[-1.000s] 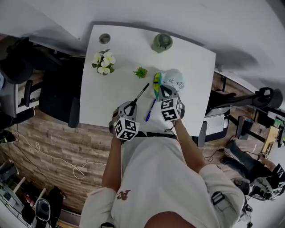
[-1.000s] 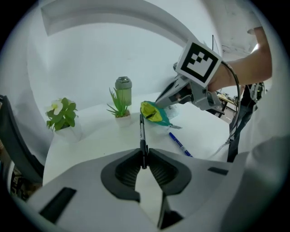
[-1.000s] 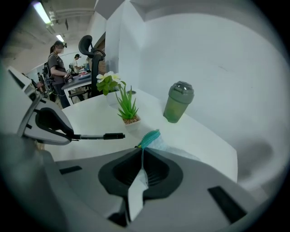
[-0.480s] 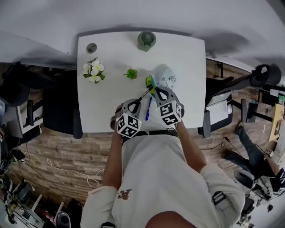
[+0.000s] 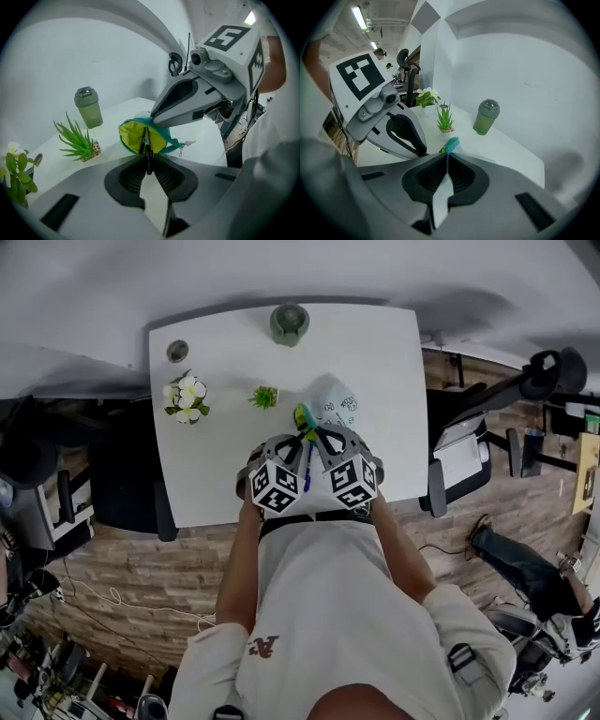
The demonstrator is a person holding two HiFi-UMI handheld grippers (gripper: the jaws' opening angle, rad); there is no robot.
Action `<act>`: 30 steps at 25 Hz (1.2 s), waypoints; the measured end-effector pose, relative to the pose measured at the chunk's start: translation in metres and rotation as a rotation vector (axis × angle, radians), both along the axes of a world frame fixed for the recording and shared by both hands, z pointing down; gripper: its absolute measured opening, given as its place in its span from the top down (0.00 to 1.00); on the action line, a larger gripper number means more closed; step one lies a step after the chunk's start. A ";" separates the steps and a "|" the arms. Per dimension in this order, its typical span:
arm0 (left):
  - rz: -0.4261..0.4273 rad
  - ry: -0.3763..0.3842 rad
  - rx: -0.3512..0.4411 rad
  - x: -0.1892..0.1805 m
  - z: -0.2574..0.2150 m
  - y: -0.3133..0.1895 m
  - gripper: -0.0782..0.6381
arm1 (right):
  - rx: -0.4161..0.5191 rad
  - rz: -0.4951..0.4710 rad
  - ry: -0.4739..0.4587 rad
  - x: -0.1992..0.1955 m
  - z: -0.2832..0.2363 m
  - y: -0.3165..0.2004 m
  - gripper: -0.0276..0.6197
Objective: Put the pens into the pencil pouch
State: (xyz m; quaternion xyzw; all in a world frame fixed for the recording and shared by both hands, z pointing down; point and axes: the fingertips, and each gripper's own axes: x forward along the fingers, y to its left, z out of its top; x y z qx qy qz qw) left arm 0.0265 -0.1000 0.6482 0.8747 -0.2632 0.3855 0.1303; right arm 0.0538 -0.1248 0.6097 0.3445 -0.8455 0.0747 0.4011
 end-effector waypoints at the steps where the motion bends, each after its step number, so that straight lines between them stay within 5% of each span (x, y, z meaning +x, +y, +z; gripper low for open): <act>1: 0.002 0.004 -0.001 0.003 0.000 -0.002 0.82 | 0.001 -0.004 -0.003 0.000 0.000 0.001 0.94; 8: -0.006 0.050 -0.023 0.026 0.006 -0.013 0.82 | -0.004 -0.037 -0.023 -0.002 0.000 0.006 0.94; 15: -0.108 0.119 -0.040 0.034 0.014 -0.022 0.81 | -0.002 -0.056 -0.031 0.001 0.002 0.003 0.94; 21: -0.195 0.107 -0.017 0.022 0.008 -0.021 0.69 | 0.001 -0.076 -0.041 0.003 0.000 -0.001 0.94; 30: -0.324 0.087 -0.041 -0.009 0.007 0.028 0.68 | 0.008 -0.119 -0.044 0.001 0.002 0.001 0.94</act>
